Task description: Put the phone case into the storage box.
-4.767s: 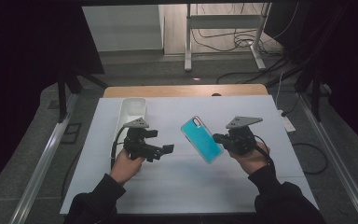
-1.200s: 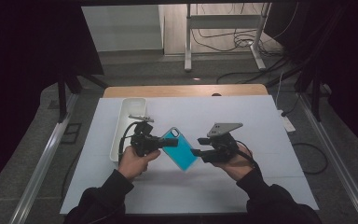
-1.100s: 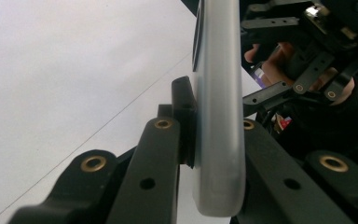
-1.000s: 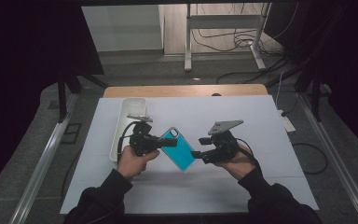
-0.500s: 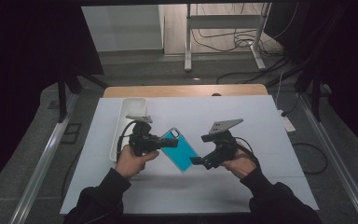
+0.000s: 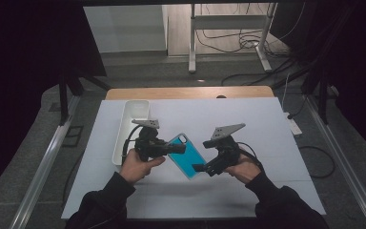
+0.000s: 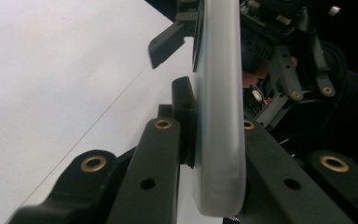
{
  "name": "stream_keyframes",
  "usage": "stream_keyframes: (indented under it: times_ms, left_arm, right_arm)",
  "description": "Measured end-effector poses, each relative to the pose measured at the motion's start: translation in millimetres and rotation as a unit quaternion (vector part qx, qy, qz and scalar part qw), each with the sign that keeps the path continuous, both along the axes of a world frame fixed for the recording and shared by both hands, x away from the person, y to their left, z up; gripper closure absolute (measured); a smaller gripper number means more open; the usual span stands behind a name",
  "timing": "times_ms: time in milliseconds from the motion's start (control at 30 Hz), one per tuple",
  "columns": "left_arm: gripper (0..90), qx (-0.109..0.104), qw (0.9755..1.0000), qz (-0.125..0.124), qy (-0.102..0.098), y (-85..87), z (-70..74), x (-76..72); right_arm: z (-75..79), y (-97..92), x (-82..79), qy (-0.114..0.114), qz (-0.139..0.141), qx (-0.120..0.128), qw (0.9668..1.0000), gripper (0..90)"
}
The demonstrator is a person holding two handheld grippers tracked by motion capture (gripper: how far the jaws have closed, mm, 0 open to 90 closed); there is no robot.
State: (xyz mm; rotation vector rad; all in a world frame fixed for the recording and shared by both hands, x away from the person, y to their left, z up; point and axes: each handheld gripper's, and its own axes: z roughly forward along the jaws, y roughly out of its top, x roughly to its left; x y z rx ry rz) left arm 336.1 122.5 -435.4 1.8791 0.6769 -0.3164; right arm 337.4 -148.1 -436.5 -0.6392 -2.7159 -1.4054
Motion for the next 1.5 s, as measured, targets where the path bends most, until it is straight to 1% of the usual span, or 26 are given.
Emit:
stream_keyframes:
  times_ms: [133,233,300,367,433,467,567,633,667,700,733,800,933,1000,1067,1100,1133,1167,1200,1233,1300,1400,1433,1500]
  left_arm:
    - [85.8,0.0,1.0,-0.008,-0.004,-2.3,1.4,-1.3]
    - [85.8,-0.003,0.9999,-0.01,-0.007,-3.2,2.1,-1.9]
    - [85.7,-0.003,0.9999,-0.012,-0.008,-3.2,2.6,-2.1]
    - [85.8,-0.004,0.9998,-0.014,-0.01,-3.4,3.0,-2.5]
    - [85.8,-0.007,0.9998,-0.016,-0.012,-3.5,3.8,-2.8]
    - [85.7,-0.008,0.9998,-0.017,-0.012,-3.6,4.0,-2.9]
    - [85.7,-0.008,0.9996,-0.022,-0.015,-4.3,4.8,-3.4]
    - [85.7,-0.008,0.9995,-0.027,-0.018,-5.0,5.5,-3.9]
    - [85.7,-0.008,0.9995,-0.027,-0.018,-5.0,5.5,-3.9]
    - [85.7,-0.009,0.9993,-0.031,-0.019,-5.4,6.0,-4.3]
    - [85.7,-0.01,0.9992,-0.033,-0.019,-6.0,6.4,-4.8]
    - [85.7,-0.009,0.999,-0.036,-0.024,-7.2,7.1,-5.7]
    - [85.7,-0.003,0.9989,-0.039,-0.026,-8.8,6.9,-6.3]
    - [85.7,0.001,0.9989,-0.039,-0.025,-9.4,6.0,-5.9]
    - [85.3,-0.001,0.9989,-0.041,-0.023,-9.5,5.3,-5.6]
    - [85.3,-0.003,0.9988,-0.043,-0.021,-9.3,5.1,-5.3]
    - [84.0,-0.009,0.9988,-0.044,-0.019,-9.2,4.9,-5.0]
    - [79.9,-0.01,0.9988,-0.044,-0.017,-9.2,4.9,-4.6]
    - [75.9,-0.011,0.9988,-0.043,-0.017,-9.2,4.9,-4.6]
    - [72.7,-0.011,0.9989,-0.042,-0.019,-9.2,4.8,-4.7]
    - [71.5,-0.016,0.9989,-0.041,-0.016,-8.5,4.7,-4.2]
    - [67.7,-0.015,0.9992,-0.03,-0.023,-8.1,6.0,-4.9]
    - [65.7,-0.015,0.9992,-0.028,-0.024,-8.0,6.1,-5.1]
    - [57.3,-0.015,0.9992,-0.025,-0.027,-7.9,6.2,-5.2]
  right_arm:
    - [-1.0,3.6,-2.1,0.006,0.0,-0.015,0.9999,0.0]
    - [-1.2,6.1,-3.0,0.017,0.002,-0.017,0.9997,0.1]
    - [-1.2,7.6,-4.0,0.017,0.004,-0.02,0.9996,1.1]
    - [-1.1,8.2,-4.7,0.014,0.007,-0.024,0.9996,4.3]
    - [-1.0,8.5,-5.2,0.016,0.008,-0.028,0.9994,11.6]
    - [-1.2,8.4,-5.2,0.019,0.015,-0.03,0.9993,16.4]
    - [-2.0,8.7,-6.2,0.021,0.025,-0.039,0.9987,25.3]
    - [-2.3,9.0,-7.2,0.022,0.035,-0.038,0.9984,31.2]
    - [-2.3,9.0,-7.2,0.022,0.035,-0.038,0.9984,31.2]
    - [-2.2,9.4,-7.5,0.021,0.038,-0.039,0.9983,33.2]
    - [-2.2,9.6,-7.9,0.024,0.042,-0.039,0.9981,37.3]
    - [-2.2,9.7,-8.3,0.024,0.047,-0.039,0.9978,42.3]
    - [-1.8,10.0,-8.8,0.037,0.065,-0.034,0.9966,55.9]
    - [-1.6,10.0,-8.8,0.043,0.075,-0.032,0.9957,64.8]
    - [-1.3,9.7,-8.7,0.045,0.078,-0.031,0.9954,66.5]
    - [-1.3,9.3,-7.9,0.051,0.082,-0.031,0.9949,68.8]
    - [-1.4,8.7,-7.0,0.058,0.084,-0.029,0.9943,72.3]
    - [-1.5,7.4,-5.5,0.068,0.086,-0.022,0.9937,77.8]
    - [-1.5,6.4,-4.4,0.073,0.09,-0.017,0.9931,82.9]
    - [-0.9,5.6,-3.9,0.077,0.096,-0.011,0.9924,85.1]
    - [1.0,6.2,-5.3,0.077,0.092,-0.014,0.9927,85.2]
    - [2.9,6.4,-6.2,0.076,0.086,-0.011,0.9933,85.3]
    - [3.1,6.4,-5.9,0.074,0.085,-0.01,0.9936,85.3]
    - [3.3,6.3,-5.8,0.073,0.082,-0.011,0.9939,85.3]
